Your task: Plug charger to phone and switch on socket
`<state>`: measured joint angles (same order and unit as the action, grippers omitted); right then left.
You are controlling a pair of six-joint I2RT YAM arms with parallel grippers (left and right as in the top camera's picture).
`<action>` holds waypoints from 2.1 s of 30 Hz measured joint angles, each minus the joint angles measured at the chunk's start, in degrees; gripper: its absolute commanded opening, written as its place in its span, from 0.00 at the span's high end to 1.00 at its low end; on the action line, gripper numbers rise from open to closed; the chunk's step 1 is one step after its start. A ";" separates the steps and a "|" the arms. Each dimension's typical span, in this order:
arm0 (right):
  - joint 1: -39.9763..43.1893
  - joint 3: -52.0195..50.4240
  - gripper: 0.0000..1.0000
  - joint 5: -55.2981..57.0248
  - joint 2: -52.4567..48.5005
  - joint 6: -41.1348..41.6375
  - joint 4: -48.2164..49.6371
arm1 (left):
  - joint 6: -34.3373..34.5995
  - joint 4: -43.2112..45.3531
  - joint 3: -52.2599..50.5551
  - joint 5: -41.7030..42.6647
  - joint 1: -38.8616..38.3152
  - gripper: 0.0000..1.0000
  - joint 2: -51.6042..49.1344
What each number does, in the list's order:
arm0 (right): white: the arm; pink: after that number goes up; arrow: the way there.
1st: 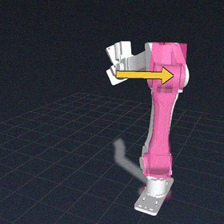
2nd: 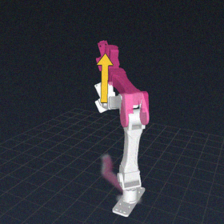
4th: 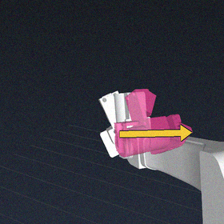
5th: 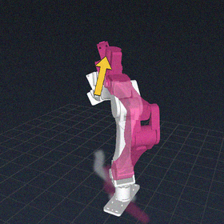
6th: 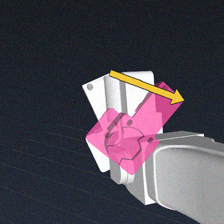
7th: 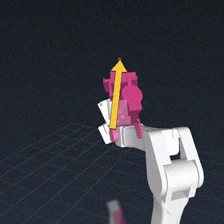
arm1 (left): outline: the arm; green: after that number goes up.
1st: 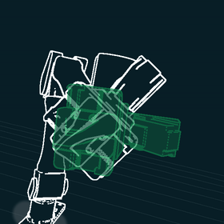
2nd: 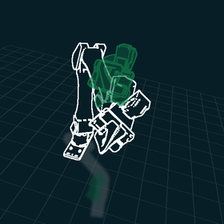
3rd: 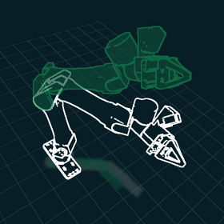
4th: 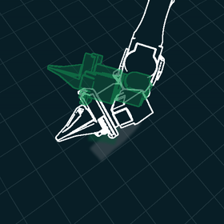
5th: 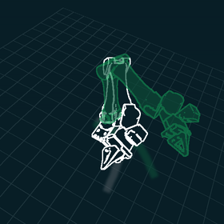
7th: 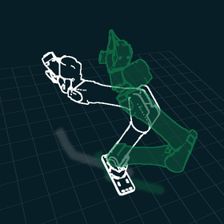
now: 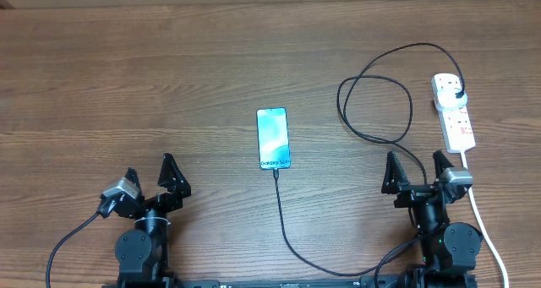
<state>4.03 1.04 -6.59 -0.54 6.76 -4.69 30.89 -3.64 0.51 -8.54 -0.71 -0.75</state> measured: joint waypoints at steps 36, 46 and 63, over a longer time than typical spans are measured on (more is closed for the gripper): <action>0.00 0.00 0.00 1.07 0.00 -0.79 0.04 | -22.77 -0.17 0.00 1.51 0.00 0.00 0.00; 0.00 0.00 0.00 1.07 0.00 -0.79 0.00 | -26.51 -0.17 0.00 1.53 0.00 0.00 0.00; 0.00 0.00 0.00 1.07 0.00 -0.79 0.02 | -26.84 -0.17 0.00 1.53 0.00 0.00 0.00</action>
<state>4.03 1.04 -5.52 -0.54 5.98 -4.67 4.05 -3.81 0.51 -7.01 -0.71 -0.75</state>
